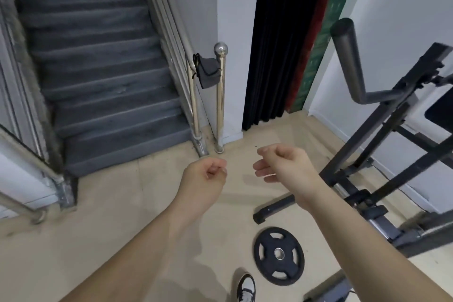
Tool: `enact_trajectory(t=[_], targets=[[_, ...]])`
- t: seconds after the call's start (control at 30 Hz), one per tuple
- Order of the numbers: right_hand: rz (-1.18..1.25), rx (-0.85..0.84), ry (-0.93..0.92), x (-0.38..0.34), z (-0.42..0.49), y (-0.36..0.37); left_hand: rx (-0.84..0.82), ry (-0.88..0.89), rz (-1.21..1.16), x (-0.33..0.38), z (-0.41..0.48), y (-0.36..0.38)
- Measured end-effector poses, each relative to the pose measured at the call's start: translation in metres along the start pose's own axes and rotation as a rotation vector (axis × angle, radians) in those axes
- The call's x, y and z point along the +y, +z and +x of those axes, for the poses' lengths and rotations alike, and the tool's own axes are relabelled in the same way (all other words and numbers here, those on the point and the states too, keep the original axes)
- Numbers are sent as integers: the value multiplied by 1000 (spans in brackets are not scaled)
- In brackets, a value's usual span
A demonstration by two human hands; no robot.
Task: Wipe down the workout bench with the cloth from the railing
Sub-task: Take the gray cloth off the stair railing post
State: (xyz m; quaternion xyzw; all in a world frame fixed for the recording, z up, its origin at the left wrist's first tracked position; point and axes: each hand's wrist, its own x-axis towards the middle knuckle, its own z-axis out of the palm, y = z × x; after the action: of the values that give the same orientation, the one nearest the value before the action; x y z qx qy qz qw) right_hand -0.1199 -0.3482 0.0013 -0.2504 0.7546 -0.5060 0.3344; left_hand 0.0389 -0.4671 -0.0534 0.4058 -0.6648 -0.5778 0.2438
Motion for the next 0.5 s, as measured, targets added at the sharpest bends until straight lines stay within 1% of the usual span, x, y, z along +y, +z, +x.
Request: enact_trajectory(t=[0.07, 0.23, 0.4, 0.5], targets=[[1, -50, 11, -12, 52, 12, 20, -24, -23, 7, 46, -7], [39, -114, 48, -50, 195, 48, 58, -137, -83, 19, 156, -35], [125, -178, 122, -96, 330, 107, 133, -215, -103, 21, 263, -85], [164, -180, 143, -116, 408, 147, 156, -236, -88, 18, 337, -118]])
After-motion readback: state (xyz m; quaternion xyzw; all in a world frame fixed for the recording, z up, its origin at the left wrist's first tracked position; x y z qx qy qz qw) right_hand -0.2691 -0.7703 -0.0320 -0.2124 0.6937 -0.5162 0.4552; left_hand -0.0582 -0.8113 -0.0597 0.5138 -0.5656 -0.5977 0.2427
